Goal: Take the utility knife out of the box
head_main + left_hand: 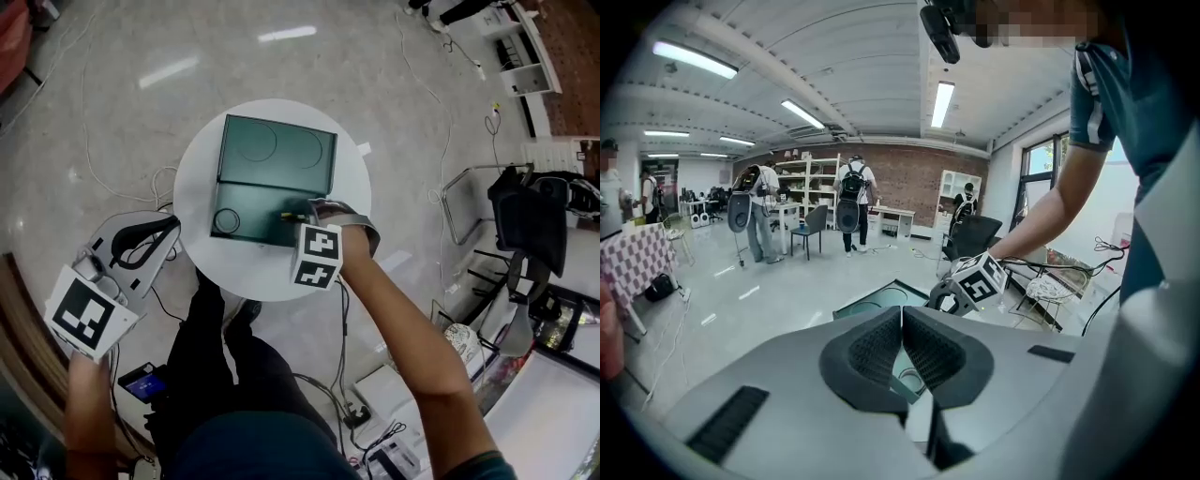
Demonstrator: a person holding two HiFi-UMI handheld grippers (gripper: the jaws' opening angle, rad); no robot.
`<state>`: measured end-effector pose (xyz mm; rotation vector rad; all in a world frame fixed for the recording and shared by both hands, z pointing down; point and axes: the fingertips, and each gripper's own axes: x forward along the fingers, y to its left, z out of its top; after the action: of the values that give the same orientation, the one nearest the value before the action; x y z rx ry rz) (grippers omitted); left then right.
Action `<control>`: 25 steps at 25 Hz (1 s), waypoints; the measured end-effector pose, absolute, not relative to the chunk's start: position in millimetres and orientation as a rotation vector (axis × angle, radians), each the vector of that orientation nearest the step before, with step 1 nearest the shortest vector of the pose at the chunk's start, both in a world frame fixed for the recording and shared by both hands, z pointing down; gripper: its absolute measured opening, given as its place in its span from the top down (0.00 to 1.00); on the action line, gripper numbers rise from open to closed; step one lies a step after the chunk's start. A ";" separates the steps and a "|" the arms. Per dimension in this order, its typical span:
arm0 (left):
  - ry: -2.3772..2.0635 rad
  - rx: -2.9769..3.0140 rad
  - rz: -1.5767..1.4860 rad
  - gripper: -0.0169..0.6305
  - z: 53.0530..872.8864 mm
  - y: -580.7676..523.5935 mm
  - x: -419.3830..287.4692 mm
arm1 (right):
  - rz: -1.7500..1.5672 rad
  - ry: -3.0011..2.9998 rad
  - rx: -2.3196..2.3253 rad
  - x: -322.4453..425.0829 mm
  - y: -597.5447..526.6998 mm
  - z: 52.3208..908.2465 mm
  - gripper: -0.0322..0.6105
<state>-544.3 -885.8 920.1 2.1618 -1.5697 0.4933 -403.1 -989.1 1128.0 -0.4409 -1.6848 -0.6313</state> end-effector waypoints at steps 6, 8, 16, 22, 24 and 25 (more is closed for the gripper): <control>-1.585 2.207 0.497 0.94 887.8 -881.5 -535.6 | -0.530 -1.863 -0.254 -409.9 -988.5 1065.4 0.83; -1.591 2.225 0.497 0.94 876.3 -878.8 -531.0 | -0.489 -1.924 -0.185 -409.1 -986.9 1042.0 0.83; -1.615 2.285 0.477 0.94 820.5 -854.9 -507.1 | -0.338 -2.143 0.057 -387.8 -963.3 936.8 0.83; -1.664 2.339 0.522 0.94 500.3 -688.5 -305.3 | -0.220 -2.369 0.243 -184.8 -800.9 579.2 0.83; -1.672 2.344 0.524 0.94 399.7 -630.4 -229.4 | -0.181 -2.425 0.273 -107.5 -742.2 466.9 0.83; -1.674 2.350 0.522 0.94 367.5 -612.5 -202.1 | -0.157 -2.452 0.292 -78.9 -723.4 428.7 0.83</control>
<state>-202.1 -612.5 367.5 2.3501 -1.6740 0.5222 -78.9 -723.4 428.7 0.2919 -2.4522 -0.1568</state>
